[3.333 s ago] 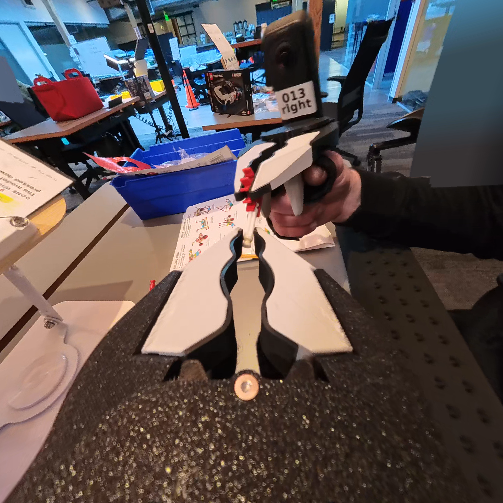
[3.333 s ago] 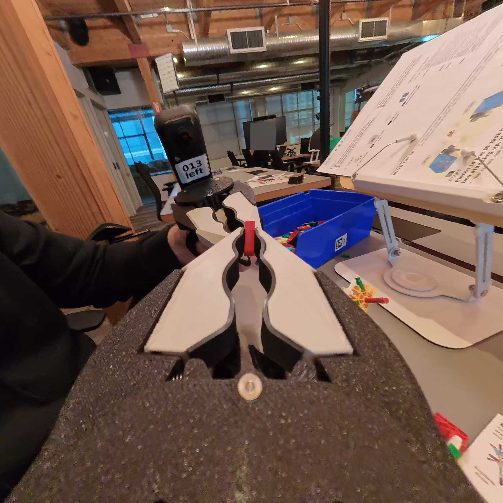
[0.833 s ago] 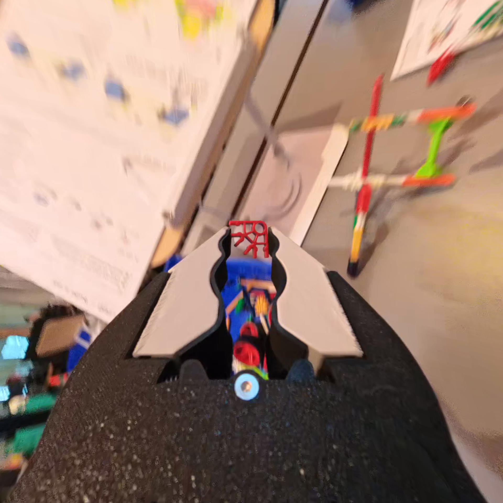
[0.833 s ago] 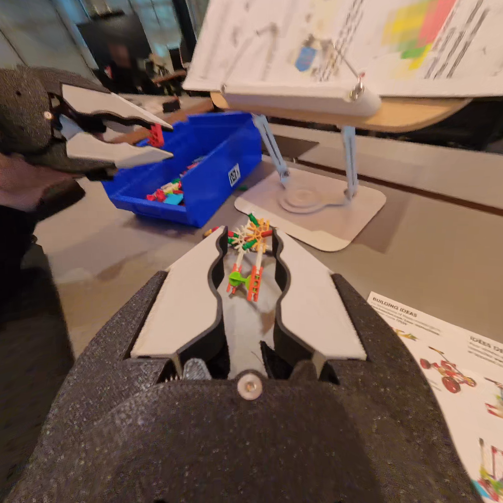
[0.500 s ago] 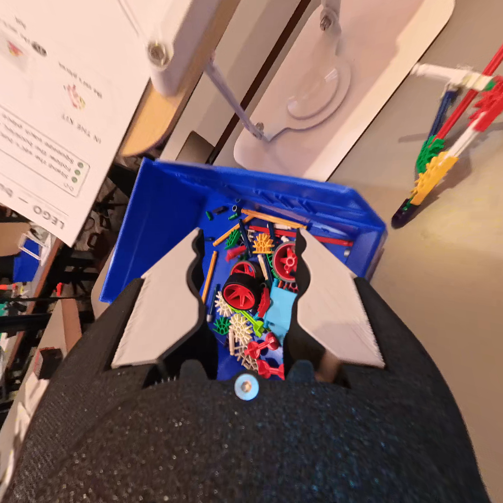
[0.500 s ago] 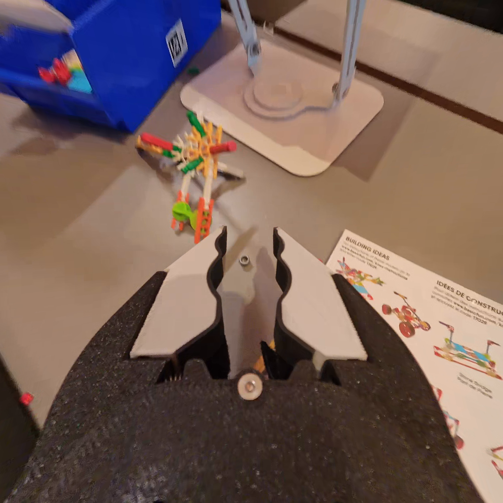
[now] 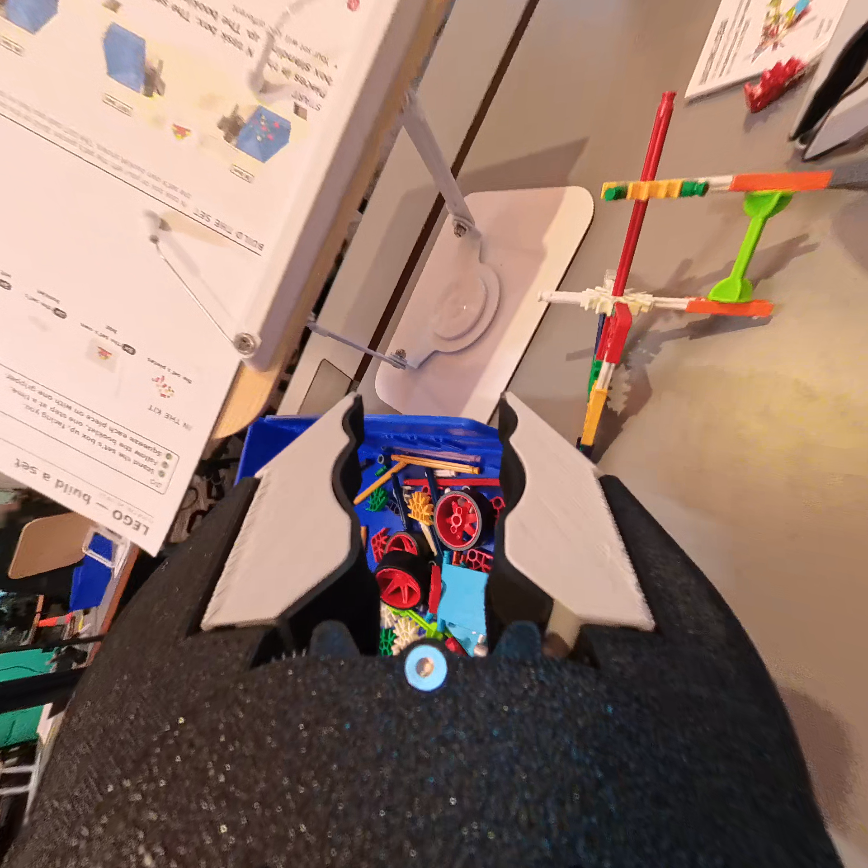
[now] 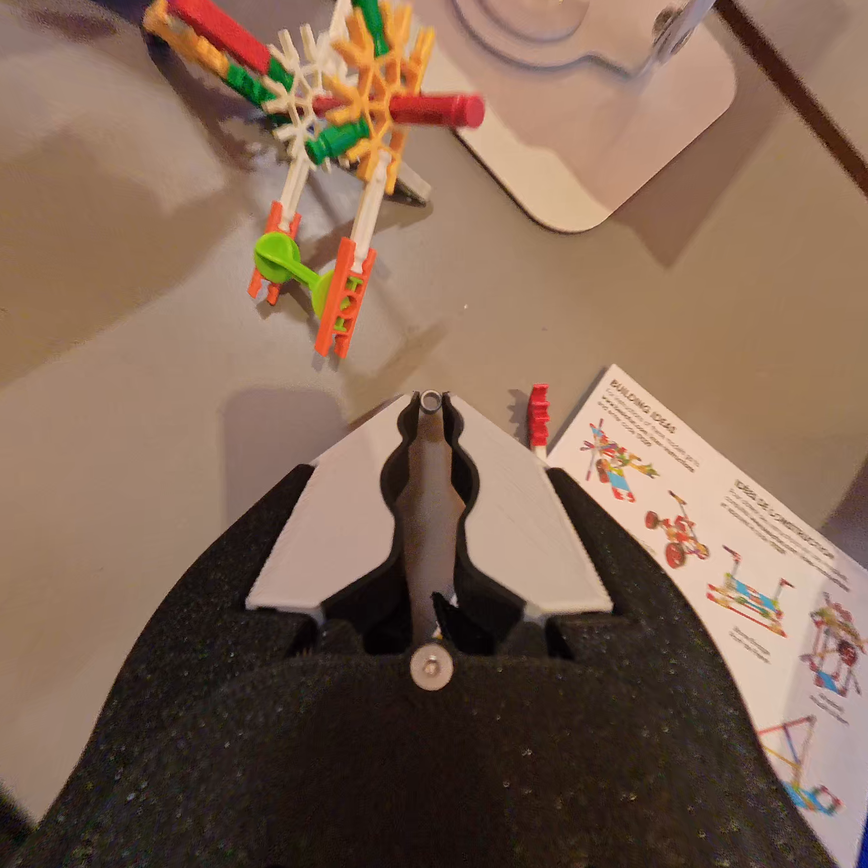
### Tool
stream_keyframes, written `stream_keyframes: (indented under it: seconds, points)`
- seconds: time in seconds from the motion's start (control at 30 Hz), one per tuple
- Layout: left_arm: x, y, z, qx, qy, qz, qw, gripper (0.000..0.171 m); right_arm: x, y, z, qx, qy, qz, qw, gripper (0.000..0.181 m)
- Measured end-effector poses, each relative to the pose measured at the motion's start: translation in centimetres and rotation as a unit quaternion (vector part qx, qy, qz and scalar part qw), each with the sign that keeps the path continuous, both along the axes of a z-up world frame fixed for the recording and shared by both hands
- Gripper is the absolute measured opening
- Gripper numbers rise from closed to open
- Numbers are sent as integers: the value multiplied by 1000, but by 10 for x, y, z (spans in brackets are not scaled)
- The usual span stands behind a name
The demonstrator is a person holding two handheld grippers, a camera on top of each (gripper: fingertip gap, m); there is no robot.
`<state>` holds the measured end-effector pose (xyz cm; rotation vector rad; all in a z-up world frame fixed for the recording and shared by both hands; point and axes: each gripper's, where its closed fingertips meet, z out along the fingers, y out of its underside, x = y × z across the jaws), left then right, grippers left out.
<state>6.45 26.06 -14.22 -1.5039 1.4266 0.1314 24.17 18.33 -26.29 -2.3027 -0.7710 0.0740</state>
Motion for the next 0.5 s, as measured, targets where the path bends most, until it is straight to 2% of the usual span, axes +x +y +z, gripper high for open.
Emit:
stream_keyframes:
  seconds: [0.13,0.23,0.3,0.37,0.43,0.5]
  points:
    - [-1,-6,27,31,-41,-6,999,50,-15,-3,58,80,36,17,996,7]
    - [-6,-4,52,62,-86,1,994,44,-68,-8,99,126,66,107,984,7]
    - [-14,1,66,84,-115,15,990,43,-105,-2,114,134,69,144,978,7]
    - [-20,3,76,95,-136,23,986,43,-152,1,120,122,80,216,965,7]
    - [-24,3,83,99,-155,24,983,40,-188,23,123,124,75,237,961,7]
    - [-28,6,85,101,-161,33,981,39,-216,57,130,152,85,218,960,8]
